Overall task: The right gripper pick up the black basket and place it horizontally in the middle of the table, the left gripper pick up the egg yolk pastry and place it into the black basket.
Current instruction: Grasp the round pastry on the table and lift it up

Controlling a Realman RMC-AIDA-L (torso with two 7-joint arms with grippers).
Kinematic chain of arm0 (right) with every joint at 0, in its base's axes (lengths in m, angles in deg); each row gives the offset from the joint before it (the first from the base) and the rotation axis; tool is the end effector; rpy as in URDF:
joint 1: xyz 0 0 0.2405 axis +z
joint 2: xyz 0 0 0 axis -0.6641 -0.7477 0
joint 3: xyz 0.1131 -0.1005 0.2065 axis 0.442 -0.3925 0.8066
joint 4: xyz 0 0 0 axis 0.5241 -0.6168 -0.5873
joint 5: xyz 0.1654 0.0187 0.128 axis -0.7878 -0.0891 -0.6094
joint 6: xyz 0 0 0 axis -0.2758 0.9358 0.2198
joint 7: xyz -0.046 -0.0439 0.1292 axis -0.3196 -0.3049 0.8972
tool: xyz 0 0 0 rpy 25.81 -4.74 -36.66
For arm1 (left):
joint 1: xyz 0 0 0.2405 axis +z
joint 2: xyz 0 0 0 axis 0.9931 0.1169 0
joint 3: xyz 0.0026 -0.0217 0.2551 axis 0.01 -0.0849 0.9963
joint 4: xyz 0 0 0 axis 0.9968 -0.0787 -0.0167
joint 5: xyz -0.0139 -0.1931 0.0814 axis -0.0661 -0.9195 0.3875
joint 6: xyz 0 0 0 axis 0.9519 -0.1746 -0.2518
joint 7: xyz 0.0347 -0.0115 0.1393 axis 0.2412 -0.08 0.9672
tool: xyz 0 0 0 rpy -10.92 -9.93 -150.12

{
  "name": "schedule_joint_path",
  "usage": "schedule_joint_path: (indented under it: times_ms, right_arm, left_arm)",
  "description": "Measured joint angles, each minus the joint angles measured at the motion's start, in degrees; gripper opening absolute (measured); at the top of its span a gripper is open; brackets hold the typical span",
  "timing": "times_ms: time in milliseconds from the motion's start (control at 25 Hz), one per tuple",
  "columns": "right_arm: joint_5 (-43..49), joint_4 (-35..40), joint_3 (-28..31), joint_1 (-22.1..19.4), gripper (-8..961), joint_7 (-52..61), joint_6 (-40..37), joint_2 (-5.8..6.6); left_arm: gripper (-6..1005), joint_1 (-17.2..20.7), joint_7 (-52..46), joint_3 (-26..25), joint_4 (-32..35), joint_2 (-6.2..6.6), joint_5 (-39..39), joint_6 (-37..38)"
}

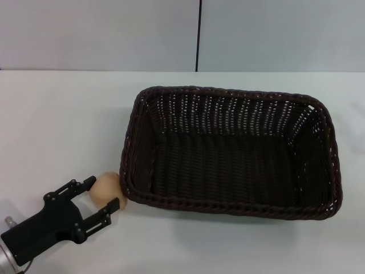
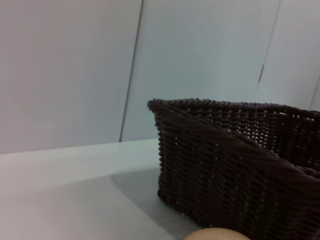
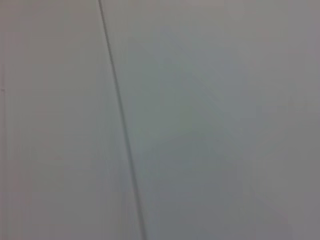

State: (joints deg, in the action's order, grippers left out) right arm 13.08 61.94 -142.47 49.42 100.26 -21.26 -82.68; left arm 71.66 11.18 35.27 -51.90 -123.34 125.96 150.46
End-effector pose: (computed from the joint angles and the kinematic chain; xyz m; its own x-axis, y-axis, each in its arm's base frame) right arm 0.3116 0.2476 0.0563 0.3692 0.2028 -0.9070 -0.7086 -0.5700 -0.4159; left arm -0.3610 0.1948 -0.0456 0.7030 0.2890 0.6499 0.6186 -0.6993 -0.3582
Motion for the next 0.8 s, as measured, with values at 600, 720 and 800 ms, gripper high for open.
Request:
schedule_joint_path:
  times_ms: [600, 720, 800]
  right_arm:
    - [-0.2, -13.4, 10.5, 2.6, 636, -6.0, -0.2, -0.07]
    - [-0.2, -13.6, 11.1, 2.4, 636, -6.5, -0.2, -0.06]
    - [-0.2, -13.7, 11.3, 2.3, 636, -6.7, -0.2, -0.10]
  left_arm:
    - [405, -0.4, 3.0, -1.2, -1.7, -0.10, -0.2, 0.5]
    - [332, 0.5, 2.6, -5.5, -1.5, 0.24, -0.4, 2.4]
    - [283, 1.3, 2.6, -9.2, -0.9, 0.39, -0.5, 4.3]
